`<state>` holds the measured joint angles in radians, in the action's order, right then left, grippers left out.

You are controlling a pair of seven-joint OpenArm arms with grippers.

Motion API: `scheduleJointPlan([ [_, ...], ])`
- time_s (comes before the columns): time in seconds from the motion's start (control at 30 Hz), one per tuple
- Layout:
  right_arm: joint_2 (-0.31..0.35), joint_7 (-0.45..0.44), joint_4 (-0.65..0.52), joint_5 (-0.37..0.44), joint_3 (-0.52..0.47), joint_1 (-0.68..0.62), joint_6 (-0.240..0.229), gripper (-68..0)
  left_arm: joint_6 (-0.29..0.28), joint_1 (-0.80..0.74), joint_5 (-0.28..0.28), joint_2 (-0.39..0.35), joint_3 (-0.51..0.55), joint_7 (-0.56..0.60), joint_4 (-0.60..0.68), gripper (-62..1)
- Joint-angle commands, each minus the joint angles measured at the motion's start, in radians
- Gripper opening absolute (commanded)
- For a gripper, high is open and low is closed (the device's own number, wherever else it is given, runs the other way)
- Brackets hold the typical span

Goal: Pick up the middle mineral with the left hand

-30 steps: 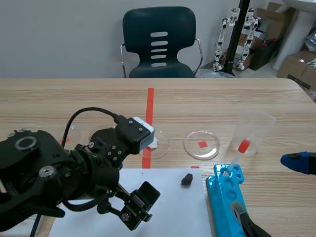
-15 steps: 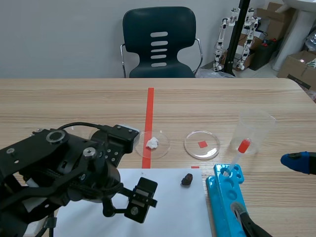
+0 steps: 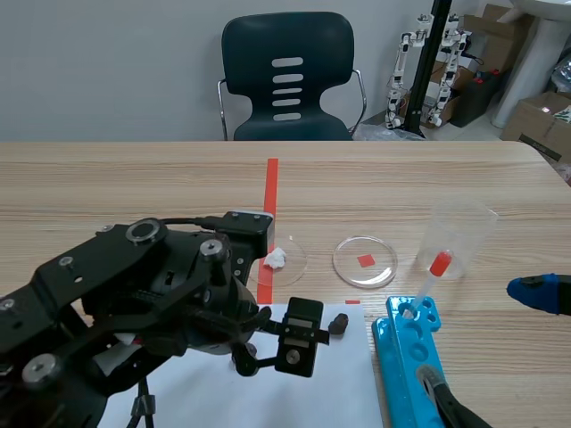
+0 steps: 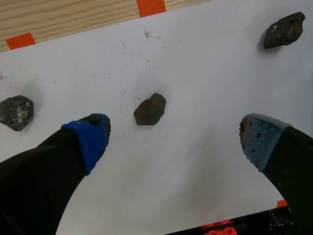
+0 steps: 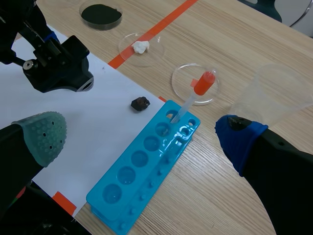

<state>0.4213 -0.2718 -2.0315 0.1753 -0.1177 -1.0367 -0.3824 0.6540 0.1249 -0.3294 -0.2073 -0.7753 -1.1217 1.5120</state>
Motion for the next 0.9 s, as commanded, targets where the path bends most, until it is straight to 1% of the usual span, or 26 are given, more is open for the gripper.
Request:
scheduleJointPlan([
  [0.0,0.000,-0.011,-0.005,0.011,-0.006,0.009,-0.001,-2.9,0.019,0.003,0.005,0.008,0.018,0.002,-0.024,-5.4],
  [0.07,0.000,-0.011,-0.005,0.011,-0.006,0.009,-0.001,-2.9,0.039,0.006,0.005,0.018,0.029,-0.001,-0.053,-5.4],
  [0.13,0.000,-0.011,-0.005,0.011,-0.006,0.009,-0.001,-2.9,0.042,0.009,0.005,0.031,0.041,-0.001,-0.080,-5.4],
  [0.2,0.000,-0.011,-0.005,0.011,-0.006,0.009,-0.001,-2.9,0.057,0.011,0.005,0.043,0.055,0.000,-0.106,-5.4],
  [0.4,0.000,-0.011,-0.005,0.011,-0.006,0.009,-0.001,-2.9,0.058,0.011,0.005,0.060,0.071,0.007,-0.157,-5.4],
  [0.6,0.000,-0.011,-0.005,0.011,-0.006,0.009,-0.001,-2.9,0.058,0.011,0.013,0.080,0.071,0.026,-0.159,-6.1],
  [0.73,0.000,-0.011,-0.005,0.011,-0.006,0.009,-0.001,-2.9,0.058,0.019,0.013,0.080,0.071,0.041,-0.159,-10.6],
  [0.87,0.000,-0.011,-0.005,0.011,-0.006,0.009,-0.001,-2.9,0.058,0.034,0.013,0.096,0.071,0.043,-0.181,-10.6],
])
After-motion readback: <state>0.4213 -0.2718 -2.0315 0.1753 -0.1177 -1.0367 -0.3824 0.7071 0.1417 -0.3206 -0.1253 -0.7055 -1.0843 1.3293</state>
